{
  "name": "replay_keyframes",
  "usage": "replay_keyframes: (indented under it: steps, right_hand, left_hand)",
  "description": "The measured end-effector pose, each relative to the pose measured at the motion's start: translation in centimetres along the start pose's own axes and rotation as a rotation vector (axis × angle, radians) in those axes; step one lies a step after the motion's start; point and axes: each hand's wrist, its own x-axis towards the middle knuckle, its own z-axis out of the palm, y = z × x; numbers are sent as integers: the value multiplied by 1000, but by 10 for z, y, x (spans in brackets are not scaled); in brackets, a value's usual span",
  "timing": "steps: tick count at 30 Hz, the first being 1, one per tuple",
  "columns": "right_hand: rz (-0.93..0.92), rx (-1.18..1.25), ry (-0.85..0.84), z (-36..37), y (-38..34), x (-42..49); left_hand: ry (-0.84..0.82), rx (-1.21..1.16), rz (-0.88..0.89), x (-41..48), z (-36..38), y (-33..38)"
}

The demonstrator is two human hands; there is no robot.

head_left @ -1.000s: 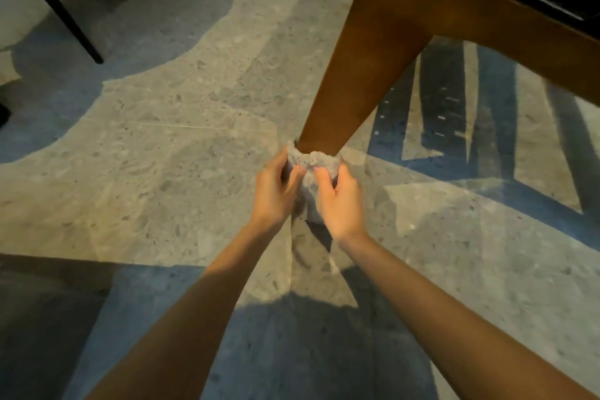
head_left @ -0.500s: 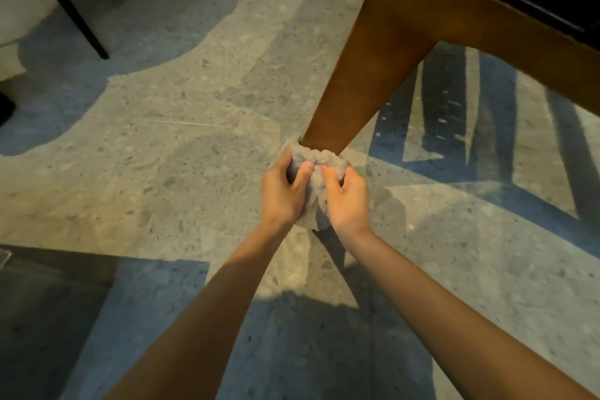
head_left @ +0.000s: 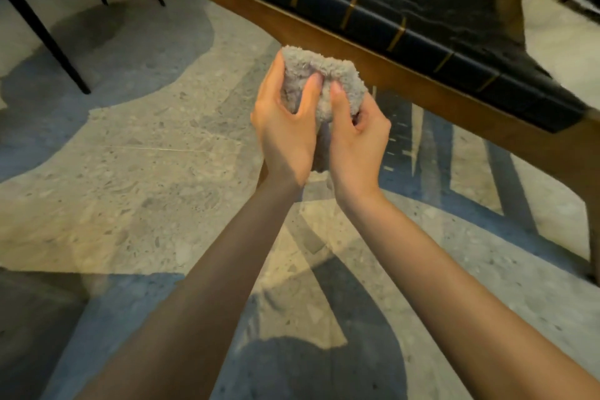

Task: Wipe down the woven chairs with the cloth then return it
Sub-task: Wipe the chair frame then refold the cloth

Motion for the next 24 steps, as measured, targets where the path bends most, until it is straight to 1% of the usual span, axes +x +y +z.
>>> replay_keyframes:
  steps: [4, 6, 7, 9, 11, 13, 18, 24]
  right_hand:
    - [47, -49, -61, -6, 1, -7]
    - [43, -84, -88, -13, 2, -7]
    - [23, -108, -95, -16, 2, -7]
    - [-49, -170, -104, -25, -2, -11]
    - [-171, -288, -102, -37, -5, -15]
    - [-288, -424, -59, -51, -9, -16]
    - [-334, -538, 54, -95, -24, 5]
    - [-337, -598, 106, -155, -33, 15]
  left_hand:
    - [237, 9, 10, -7, -1, -4]
    - [316, 13, 10, -9, 0, -6]
    - [319, 22, 8, -12, 2, -7]
    - [258, 43, 23, -21, 8, -5]
    - [228, 47, 65, -30, 16, -1]
    - [242, 12, 82, -31, 24, 7]
    - [200, -31, 41, -42, 61, 25]
    - [141, -97, -15, -78, 108, 32]
